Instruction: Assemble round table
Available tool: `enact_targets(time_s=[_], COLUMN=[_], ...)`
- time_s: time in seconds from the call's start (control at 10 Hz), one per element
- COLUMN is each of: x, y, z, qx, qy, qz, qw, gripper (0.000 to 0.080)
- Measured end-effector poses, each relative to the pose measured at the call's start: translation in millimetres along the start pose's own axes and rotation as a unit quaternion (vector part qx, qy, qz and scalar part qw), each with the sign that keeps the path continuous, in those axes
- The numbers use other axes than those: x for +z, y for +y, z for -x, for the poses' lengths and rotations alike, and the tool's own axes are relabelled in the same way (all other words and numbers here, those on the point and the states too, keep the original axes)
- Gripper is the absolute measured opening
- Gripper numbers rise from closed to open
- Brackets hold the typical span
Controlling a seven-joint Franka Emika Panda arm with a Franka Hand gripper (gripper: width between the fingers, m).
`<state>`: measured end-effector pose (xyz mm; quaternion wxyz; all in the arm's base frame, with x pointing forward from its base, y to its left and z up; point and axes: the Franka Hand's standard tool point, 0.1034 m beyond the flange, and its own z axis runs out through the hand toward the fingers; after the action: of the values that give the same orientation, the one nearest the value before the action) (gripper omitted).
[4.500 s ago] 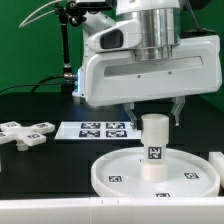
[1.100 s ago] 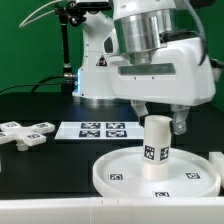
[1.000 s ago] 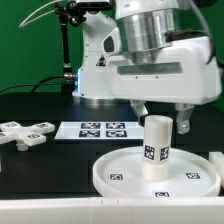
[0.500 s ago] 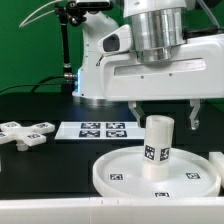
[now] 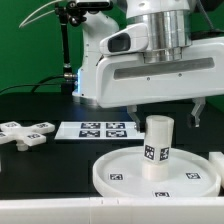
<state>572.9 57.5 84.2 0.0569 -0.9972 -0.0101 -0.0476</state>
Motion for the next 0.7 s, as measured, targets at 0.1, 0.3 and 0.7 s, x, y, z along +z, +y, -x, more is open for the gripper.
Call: enact_targets(time_s=[0.1,0.3,0.7], x=[-0.7,-0.7,1.2], y=[7.3,9.0,7.3], z=[0.0,0.0,1.3], qx=[-0.040,-0.093,-0.236], qy=[-0.002,-0.002,0.001], qz=[0.000,0.001,0.011], qw=[0.999,0.996,0.972], gripper=[0.0649,0.0649,0.0649])
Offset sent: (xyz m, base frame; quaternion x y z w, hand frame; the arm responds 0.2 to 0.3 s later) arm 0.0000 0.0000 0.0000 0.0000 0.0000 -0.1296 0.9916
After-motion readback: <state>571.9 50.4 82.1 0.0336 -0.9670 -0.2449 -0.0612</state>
